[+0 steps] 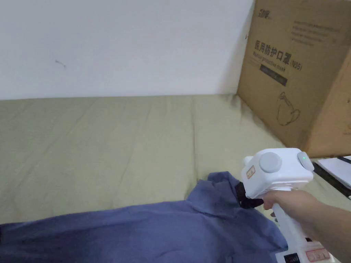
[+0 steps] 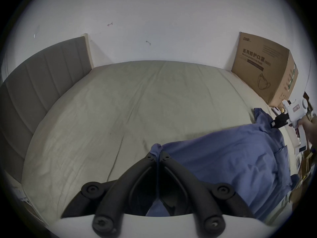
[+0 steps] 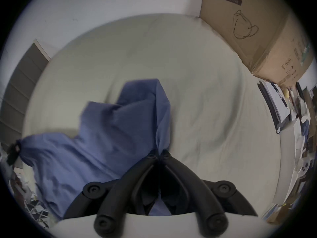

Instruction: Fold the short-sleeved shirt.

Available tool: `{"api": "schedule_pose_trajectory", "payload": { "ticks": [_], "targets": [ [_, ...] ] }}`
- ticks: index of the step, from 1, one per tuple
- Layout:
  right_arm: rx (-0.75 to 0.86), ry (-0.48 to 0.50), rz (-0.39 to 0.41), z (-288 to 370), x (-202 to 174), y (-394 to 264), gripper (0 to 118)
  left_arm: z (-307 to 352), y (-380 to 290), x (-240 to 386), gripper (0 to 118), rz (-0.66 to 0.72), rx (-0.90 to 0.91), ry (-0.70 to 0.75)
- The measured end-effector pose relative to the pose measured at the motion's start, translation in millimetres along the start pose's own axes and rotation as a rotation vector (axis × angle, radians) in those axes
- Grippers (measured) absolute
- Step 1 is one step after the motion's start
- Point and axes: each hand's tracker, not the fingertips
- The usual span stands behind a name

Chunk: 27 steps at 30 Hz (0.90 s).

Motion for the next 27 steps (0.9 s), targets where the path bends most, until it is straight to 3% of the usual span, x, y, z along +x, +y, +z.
{"api": "schedule_pose_trajectory", "payload": {
  "ticks": [6, 11, 21, 27],
  "targets": [
    [0.202, -0.018, -0.071, 96, 26, 1, 0, 33, 44, -3, 1, -0.044, 0.044, 0.016],
    [0.315, 0.036, -0.153, 150, 38, 26, 0, 25, 108, 0, 1, 0.041, 0.04, 0.016],
    [0.582, -0.03, -0.178, 195, 12, 126, 0, 2, 247, 21, 1, 0.076, 0.163, 0.052],
    [0.82, -0.116, -0.14, 261, -5, 186, 0, 23, 326, 44, 1, -0.03, 0.3, 0.098]
  ]
}}
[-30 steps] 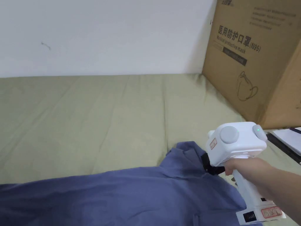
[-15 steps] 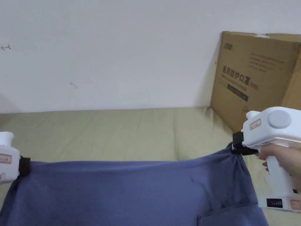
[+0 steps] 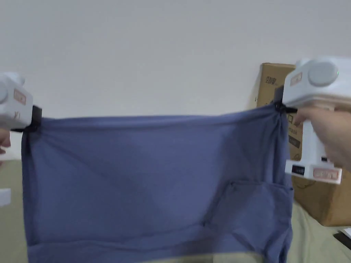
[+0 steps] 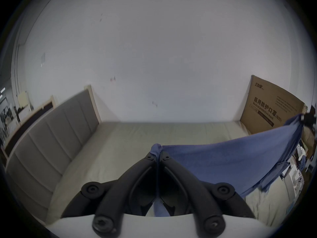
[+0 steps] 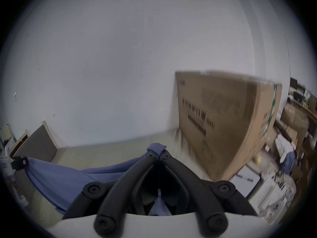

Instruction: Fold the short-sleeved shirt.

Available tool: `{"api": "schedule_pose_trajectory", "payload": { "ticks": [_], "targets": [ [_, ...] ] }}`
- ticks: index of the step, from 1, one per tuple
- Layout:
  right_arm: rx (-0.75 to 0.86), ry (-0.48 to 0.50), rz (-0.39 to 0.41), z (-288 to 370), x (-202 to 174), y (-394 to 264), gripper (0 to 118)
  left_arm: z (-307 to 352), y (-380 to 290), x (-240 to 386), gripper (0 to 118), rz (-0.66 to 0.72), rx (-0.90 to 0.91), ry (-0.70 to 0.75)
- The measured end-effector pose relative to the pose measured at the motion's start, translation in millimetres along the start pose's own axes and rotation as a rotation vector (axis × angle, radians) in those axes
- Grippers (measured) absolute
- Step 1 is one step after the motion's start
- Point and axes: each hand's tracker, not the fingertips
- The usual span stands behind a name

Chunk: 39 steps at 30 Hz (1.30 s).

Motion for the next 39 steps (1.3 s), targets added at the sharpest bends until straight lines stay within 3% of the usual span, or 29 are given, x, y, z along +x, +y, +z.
{"api": "schedule_pose_trajectory", "payload": {
  "ticks": [7, 13, 18, 22, 24, 27, 30, 33, 36, 39],
  "targets": [
    [0.199, -0.029, -0.017, 22, -10, 69, 0, 10, 65, 7, 1, 0.075, 0.133, -0.015],
    [0.196, -0.035, -0.014, 15, -8, 46, 0, 3, 56, 20, 1, 0.013, 0.131, 0.006],
    [0.022, -0.019, -0.009, -4, 9, -57, 0, -17, -30, 25, 1, 0.014, -0.028, -0.043],
    [-0.259, 0.049, 0.012, 0, 34, -198, 0, -22, -159, 22, 1, 0.068, -0.245, -0.098],
    [-0.382, 0.027, 0.045, 19, 45, -264, 0, -9, -226, 19, 1, 0.119, -0.317, -0.131],
    [-0.507, 0.071, -0.032, 62, 76, -341, 0, 21, -310, 6, 1, 0.075, -0.457, -0.152],
    [-0.588, 0.109, -0.019, 124, 101, -384, 0, 74, -367, -15, 1, 0.019, -0.501, -0.194],
    [-0.686, 0.115, 0.044, 178, 122, -407, 0, 124, -401, -38, 1, 0.006, -0.517, -0.201],
    [-0.701, 0.163, 0.079, 230, 139, -417, 0, 169, -418, -60, 1, 0.049, -0.556, -0.23],
    [-0.694, 0.15, 0.139, 271, 146, -415, 0, 207, -425, -69, 1, 0.032, -0.548, -0.237]
  ]
}}
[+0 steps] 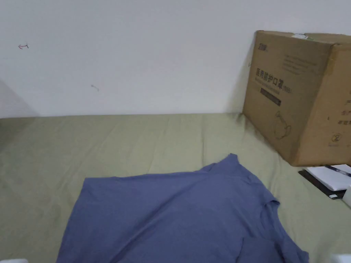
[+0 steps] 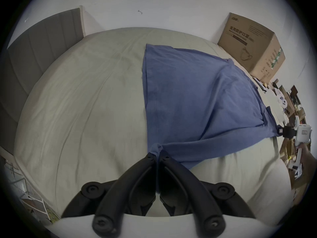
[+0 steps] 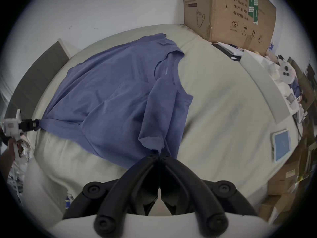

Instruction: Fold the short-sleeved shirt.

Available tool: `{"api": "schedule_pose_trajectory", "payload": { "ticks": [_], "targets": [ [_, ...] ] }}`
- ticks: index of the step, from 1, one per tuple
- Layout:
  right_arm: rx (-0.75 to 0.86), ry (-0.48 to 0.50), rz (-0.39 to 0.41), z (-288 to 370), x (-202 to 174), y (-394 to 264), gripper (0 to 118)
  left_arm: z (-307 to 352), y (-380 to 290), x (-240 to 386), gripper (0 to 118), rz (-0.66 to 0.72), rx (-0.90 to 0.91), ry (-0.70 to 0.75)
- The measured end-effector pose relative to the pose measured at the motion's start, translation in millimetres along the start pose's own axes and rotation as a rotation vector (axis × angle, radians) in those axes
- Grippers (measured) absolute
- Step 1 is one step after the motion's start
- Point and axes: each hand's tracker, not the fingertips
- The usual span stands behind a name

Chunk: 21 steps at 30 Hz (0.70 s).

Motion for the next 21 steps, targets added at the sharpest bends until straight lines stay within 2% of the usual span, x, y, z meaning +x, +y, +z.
{"api": "schedule_pose_trajectory", "payload": {
  "ticks": [3, 6, 9, 12, 13, 14, 15, 16, 17, 18, 19, 21],
  "targets": [
    [-0.057, -0.004, 0.029, 23, 0, -10, 0, 18, -17, 6, 1, -0.052, 0.002, -0.014],
    [-0.139, -0.072, 0.038, 31, -1, -14, 0, 24, -27, 9, 1, -0.068, -0.002, -0.011],
    [-0.141, -0.12, 0.101, 25, -4, -17, 0, 21, -33, 17, 1, -0.082, -0.026, -0.015],
    [-0.167, -0.125, 0.063, 10, -5, -16, 1, 15, -40, 20, 1, -0.133, -0.065, 0.011],
    [-0.167, -0.134, 0.042, 7, -6, -15, 9, 14, -41, 19, 3, -0.142, -0.061, 0.015],
    [-0.155, -0.126, 0.018, 4, -3, -16, 25, 15, -42, 17, 12, -0.15, -0.063, 0.021],
    [-0.142, -0.124, 0.0, 5, -3, -15, 51, 18, -43, 20, 35, -0.146, -0.058, 0.015],
    [-0.121, -0.121, -0.008, 9, -3, -14, 101, 21, -44, 18, 78, -0.143, -0.053, 0.02],
    [-0.105, -0.112, -0.017, 12, -4, -14, 118, 26, -45, 17, 107, -0.137, -0.043, 0.028],
    [-0.081, -0.094, -0.023, 18, -5, -14, 113, 31, -45, 15, 118, -0.131, -0.028, 0.033],
    [0.008, -0.062, -0.02, 35, -9, -11, 110, 42, -43, 18, 117, -0.116, 0.009, 0.022],
    [0.059, -0.063, -0.009, 55, -18, -8, 110, 58, -38, 18, 117, -0.065, 0.088, -0.051]
  ]
}}
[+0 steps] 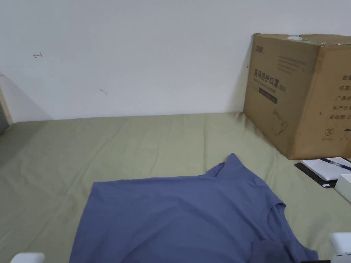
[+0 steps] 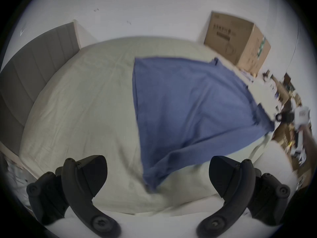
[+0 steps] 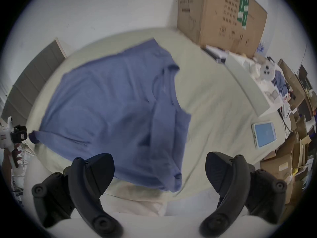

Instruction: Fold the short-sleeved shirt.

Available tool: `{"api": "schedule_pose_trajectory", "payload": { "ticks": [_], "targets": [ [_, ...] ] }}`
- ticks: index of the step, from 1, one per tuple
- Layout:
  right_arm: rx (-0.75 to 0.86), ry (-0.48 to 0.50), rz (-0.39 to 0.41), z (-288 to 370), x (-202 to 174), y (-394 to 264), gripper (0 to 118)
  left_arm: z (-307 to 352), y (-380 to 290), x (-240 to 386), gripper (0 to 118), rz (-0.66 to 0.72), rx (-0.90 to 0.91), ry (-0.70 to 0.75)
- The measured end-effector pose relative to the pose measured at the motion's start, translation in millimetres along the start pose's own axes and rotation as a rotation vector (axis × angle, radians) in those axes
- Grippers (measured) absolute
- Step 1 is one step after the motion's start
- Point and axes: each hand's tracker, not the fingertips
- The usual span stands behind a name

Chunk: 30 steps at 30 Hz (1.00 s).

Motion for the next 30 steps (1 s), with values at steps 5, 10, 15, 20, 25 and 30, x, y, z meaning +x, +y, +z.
{"api": "schedule_pose_trajectory", "payload": {
  "ticks": [5, 10, 15, 20, 25, 30],
  "targets": [
    [0.356, 0.114, -0.1, 59, -46, 11, 111, 51, 12, 33, 117, 0.082, 0.229, -0.125],
    [0.803, 0.277, -0.174, 107, -92, -8, 75, 96, -2, 86, 69, 0.04, 0.581, -0.152],
    [0.955, 0.156, -0.046, 106, -123, -16, 0, 108, -21, 122, 0, -0.059, 0.82, -0.039],
    [0.946, 0.134, -0.022, 109, -126, -13, 0, 117, -20, 126, 0, -0.088, 0.894, 0.113],
    [0.874, 0.132, -0.031, 115, -118, -5, 0, 116, 34, 91, 0, -0.064, 0.581, 0.025],
    [0.741, 0.221, -0.034, 114, -111, -4, 0, 31, 74, 27, 0, 0.122, -0.166, -0.208]
  ]
}}
